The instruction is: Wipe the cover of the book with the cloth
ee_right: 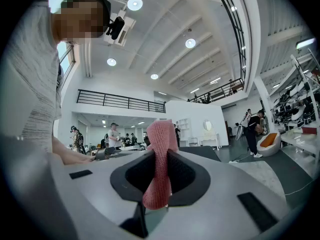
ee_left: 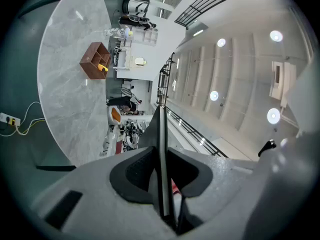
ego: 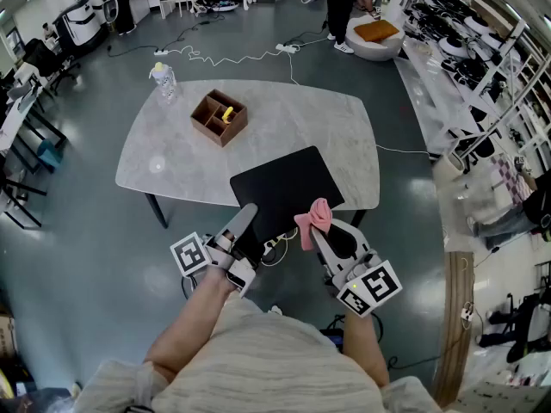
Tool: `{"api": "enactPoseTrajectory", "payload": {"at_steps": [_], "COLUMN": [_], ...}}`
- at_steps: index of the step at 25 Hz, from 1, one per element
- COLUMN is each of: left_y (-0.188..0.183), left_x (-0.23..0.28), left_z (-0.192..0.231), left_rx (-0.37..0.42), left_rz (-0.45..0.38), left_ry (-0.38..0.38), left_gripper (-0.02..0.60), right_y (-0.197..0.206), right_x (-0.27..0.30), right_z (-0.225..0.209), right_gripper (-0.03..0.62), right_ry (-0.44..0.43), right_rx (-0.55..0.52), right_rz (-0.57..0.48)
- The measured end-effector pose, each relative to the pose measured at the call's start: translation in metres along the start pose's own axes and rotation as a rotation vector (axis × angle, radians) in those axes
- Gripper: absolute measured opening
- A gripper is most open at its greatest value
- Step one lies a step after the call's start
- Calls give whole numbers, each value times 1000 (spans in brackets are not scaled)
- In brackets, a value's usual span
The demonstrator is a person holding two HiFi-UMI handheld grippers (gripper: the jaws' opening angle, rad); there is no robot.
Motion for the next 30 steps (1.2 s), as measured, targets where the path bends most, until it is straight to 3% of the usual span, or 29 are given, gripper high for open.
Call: {"api": "enactPoseTrajectory", "payload": {"at_steps": [16, 30], "left_y": [-30, -159], "left_x": [12, 60], "left_z": [21, 53], "left_rx": [-34, -21], "left_rz": [-10, 36], "left_ry": [-10, 16], "left_gripper": [80, 79], "right_y": [8, -17], "right_x": [38, 174], "right_z": [-18, -44], "right_gripper": [57, 57], "right_ry": [-4, 15], "right_rx": [17, 78], "right_rz": [17, -61]}}
Point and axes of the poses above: the fingertips, and each gripper's own axes: x forward along the fingers, z to its left, y out of its underside, the point moved 5 cm from there along -x, backward along the fingers, and after that the axes turned 8 degrees about x, right-handed, at the moved point
